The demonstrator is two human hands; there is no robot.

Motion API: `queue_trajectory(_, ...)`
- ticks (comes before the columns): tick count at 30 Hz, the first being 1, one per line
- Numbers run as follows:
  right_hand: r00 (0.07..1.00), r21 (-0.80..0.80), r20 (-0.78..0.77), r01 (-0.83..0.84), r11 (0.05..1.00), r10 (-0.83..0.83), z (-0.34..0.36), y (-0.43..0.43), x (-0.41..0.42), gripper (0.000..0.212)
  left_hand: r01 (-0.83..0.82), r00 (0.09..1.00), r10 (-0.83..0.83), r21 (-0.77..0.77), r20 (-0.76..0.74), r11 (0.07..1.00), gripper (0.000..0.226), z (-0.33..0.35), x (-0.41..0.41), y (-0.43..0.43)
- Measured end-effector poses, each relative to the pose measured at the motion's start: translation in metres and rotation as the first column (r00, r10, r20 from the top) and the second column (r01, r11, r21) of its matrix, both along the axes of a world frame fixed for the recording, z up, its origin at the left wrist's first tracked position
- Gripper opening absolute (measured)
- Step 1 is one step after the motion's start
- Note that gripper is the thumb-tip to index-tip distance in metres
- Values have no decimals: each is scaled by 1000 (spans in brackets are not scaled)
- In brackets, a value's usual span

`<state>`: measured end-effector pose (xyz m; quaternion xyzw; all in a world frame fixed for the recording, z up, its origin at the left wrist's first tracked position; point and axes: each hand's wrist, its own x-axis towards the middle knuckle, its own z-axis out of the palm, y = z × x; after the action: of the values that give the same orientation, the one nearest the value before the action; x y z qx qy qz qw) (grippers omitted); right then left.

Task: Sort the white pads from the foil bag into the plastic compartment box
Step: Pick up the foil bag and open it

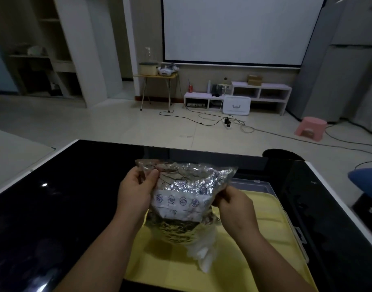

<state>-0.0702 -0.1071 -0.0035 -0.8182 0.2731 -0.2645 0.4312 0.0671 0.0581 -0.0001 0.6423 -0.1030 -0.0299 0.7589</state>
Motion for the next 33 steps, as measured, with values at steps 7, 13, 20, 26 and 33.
queue_trajectory(7, 987, 99, 134, 75, 992, -88, 5, -1, -1, 25, 141, 987, -143, -32, -70, 990, 15, 0, 0, 3)
queue_trajectory(13, 987, 159, 128, 79, 984, -100, -2, -4, 1, 22, 51, 999, -47, 185, -26, 981, 13, -12, 2, 4)
queue_trajectory(20, 990, 122, 120, 63, 991, -78, -6, -5, 2, 17, 2, 996, -18, 167, 92, 986, 27, -9, 0, 5)
queue_trajectory(26, 990, 89, 127, 56, 994, -67, -5, -1, 1, 17, 38, 993, -60, 202, 101, 979, 30, -14, 2, 4)
queue_trajectory(33, 997, 208, 82, -18, 978, 1, -4, -3, 3, 14, -52, 993, 31, 190, 114, 980, 17, -6, -3, 1)
